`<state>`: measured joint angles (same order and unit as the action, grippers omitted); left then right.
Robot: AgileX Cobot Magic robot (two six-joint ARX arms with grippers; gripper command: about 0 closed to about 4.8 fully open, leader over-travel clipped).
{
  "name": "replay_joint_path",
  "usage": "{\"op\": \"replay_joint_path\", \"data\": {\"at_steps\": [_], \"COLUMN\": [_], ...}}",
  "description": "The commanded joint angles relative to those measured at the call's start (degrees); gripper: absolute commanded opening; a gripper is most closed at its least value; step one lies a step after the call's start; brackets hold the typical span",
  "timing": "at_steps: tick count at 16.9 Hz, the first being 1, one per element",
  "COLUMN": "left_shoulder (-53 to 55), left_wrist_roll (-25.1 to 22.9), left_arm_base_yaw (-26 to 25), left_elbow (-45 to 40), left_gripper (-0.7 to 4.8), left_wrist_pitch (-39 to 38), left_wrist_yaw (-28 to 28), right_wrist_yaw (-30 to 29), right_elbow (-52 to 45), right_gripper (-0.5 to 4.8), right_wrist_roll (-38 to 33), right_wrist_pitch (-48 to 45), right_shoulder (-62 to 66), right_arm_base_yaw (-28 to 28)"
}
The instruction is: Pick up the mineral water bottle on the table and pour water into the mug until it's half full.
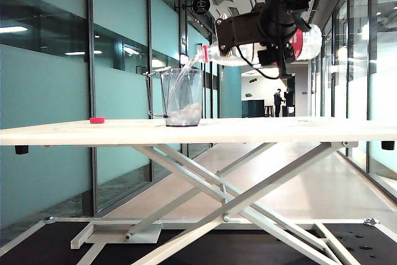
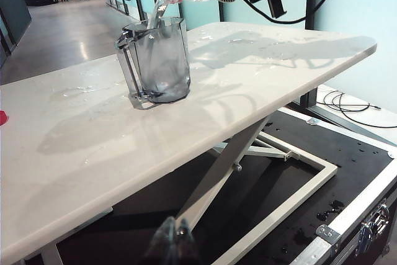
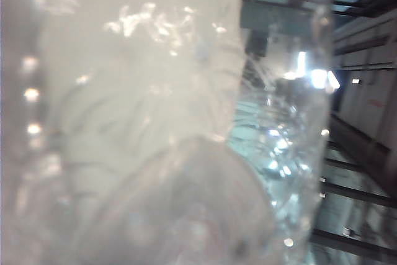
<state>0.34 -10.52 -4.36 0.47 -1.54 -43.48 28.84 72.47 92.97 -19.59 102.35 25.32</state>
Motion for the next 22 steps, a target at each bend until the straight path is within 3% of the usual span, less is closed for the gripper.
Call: {"op": "replay_joint_path", "data": {"at_steps": [1,9,13,18,21,22], "left_shoulder": [0.1,0.1,0.1,0.1,0.1,0.1], "left_wrist_roll": [0.0,0.0,0.0,0.0,0.0,0.0], "left_arm_base_yaw": [0.0,0.0,0.0,0.0,0.0,0.0], "left_elbow": [0.1,0.1,0.1,0.1,0.1,0.1], "left_gripper": [-0.05,-0.05,-0.05,-0.05,-0.05,-0.05], "left_wrist_pitch": [0.3,0.3,0.3,0.3,0.3,0.3], "left_wrist_yaw": [0.0,0.0,-0.1,0.0,-0.1,-0.1], "right_wrist_yaw": [1.0,0.8,-2.9,-14.0,-31.8,-35.0], "right_elbow": [0.5,0.5,0.5,0.5,-0.2,-1.3], "right_gripper": [2.11,2.11,2.11,2.11,2.11,2.11], "right_wrist_roll": [0.6,0.4,-10.2,-44.2,-68.8,-72.6], "right_wrist_pitch": [-4.6,-4.5,1.3,8.5,5.9,2.7], "right_shoulder": [-0.9,-0.9,-0.9,-0.9,-0.7,-0.7], "right_arm_base_yaw": [0.2,0.2,0.2,-0.1,-4.0,-5.1]}}
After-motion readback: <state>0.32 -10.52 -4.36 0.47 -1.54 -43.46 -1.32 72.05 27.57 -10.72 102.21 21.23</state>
